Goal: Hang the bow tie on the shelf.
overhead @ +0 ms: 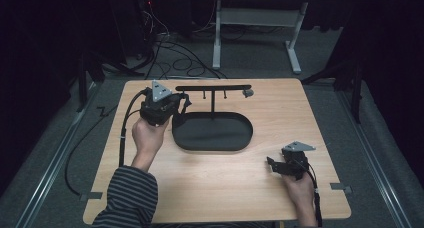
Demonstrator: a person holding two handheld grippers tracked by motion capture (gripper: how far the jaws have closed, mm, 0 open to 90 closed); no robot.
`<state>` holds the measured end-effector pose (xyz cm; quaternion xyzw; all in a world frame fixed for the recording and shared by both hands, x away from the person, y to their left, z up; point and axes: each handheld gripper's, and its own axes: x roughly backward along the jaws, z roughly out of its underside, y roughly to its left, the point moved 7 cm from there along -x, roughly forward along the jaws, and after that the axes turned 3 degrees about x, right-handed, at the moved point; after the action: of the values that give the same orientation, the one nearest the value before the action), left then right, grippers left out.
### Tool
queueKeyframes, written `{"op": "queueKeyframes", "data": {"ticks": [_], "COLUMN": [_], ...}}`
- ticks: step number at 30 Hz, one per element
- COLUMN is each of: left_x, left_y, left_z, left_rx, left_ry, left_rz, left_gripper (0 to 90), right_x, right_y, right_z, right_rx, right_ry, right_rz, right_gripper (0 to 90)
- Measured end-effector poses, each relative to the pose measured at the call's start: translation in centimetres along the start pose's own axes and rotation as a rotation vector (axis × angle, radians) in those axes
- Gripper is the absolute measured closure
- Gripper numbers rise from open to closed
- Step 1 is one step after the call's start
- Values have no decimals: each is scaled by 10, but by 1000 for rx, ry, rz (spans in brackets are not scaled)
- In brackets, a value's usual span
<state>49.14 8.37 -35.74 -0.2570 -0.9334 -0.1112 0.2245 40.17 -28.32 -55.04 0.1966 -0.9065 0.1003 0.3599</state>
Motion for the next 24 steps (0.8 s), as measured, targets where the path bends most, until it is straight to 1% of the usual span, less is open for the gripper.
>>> {"op": "queueKeyframes", "data": {"ticks": [3,6,12,15,20,24], "left_x": [-4,-8,-16,-19,-25,-30], "left_y": [-1,-1,4,7,11,12], "left_z": [-2,-2,0,0,2,6], "left_rx": [-4,-12,9,13,9,17], "left_ry": [3,8,18,22,21,24], "left_rz": [-9,-29,-46,-56,-98,-107], "left_gripper": [885,886,885,885,883,876], "right_x": [0,0,0,0,0,0], "right_y": [0,0,0,0,0,0], "right_z": [0,0,0,0,0,0], "right_rx": [-2,-1,-1,0,0,0], "right_ry": [1,0,0,1,0,0], "right_rz": [-1,-1,-1,0,0,-1], "right_gripper": [301,301,301,301,301,301]}}
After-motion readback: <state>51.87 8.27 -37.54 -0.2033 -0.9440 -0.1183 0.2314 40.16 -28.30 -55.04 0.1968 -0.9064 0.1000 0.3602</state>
